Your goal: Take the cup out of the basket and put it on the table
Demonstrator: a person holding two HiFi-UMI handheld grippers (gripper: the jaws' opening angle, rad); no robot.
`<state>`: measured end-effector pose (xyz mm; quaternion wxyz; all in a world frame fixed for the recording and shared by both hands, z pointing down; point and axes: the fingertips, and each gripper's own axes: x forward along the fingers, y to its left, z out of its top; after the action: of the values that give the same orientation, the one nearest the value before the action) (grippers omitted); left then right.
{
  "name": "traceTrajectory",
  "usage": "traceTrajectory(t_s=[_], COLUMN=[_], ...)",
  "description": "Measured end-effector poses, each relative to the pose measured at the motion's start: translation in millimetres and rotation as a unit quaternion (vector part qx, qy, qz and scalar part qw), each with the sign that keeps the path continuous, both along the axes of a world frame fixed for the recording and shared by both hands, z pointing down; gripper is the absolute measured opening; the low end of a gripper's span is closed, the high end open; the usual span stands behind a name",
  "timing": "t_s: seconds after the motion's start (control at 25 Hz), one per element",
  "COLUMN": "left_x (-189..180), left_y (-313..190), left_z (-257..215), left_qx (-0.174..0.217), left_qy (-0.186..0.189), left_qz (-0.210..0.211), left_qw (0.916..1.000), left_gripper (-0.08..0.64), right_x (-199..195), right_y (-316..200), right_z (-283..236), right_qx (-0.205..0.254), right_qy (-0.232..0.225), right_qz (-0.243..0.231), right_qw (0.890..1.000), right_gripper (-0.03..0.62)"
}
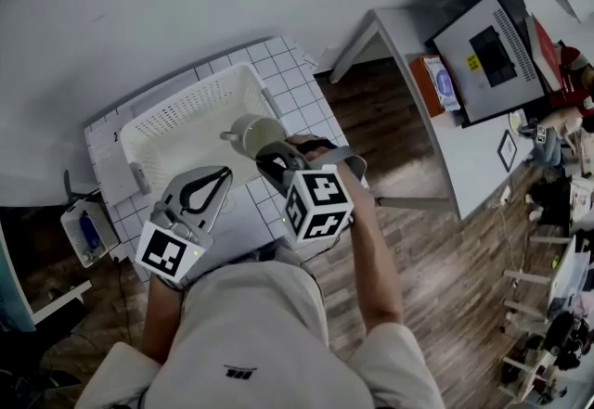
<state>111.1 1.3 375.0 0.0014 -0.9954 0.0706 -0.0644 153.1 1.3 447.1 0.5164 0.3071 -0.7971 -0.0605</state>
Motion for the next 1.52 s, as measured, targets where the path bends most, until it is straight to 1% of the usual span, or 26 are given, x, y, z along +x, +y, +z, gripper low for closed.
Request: traceTrajectory(t_s=[0.56,1.04,1.24,1.52], left_x=[40.4,77.5,93.1,108.4], left_y=[28.7,56.2,68.1,79.3], left_z=[-0.5,0.9,4.5,15.0], left_qx=[0.002,0.004,-0.001,-0.010], left_qy=[0.002,0.001,0.001,-0.011], left_qz=[0.058,0.104,0.124,0.140], left_qw=[0.9983,0.9945,0.9922,0.9900], left_gripper=[0.015,0.015,0.015,0.015], right_x=[36.2,69.9,86.3,103.6], right_y=[37.2,72.7,87.5,103.4], right_z=[-11.8,-10.0,4.1,41.3], right_qx=[0.010,0.003,-0.014,-0.053], right_qy=[-0.003,-0.005,-0.006,-0.014], right_qz=[0.051,0.093,0.113,0.134], right_qw=[0.999,0.996,0.993,0.989], right_gripper=[0.034,0.034,0.034,0.034])
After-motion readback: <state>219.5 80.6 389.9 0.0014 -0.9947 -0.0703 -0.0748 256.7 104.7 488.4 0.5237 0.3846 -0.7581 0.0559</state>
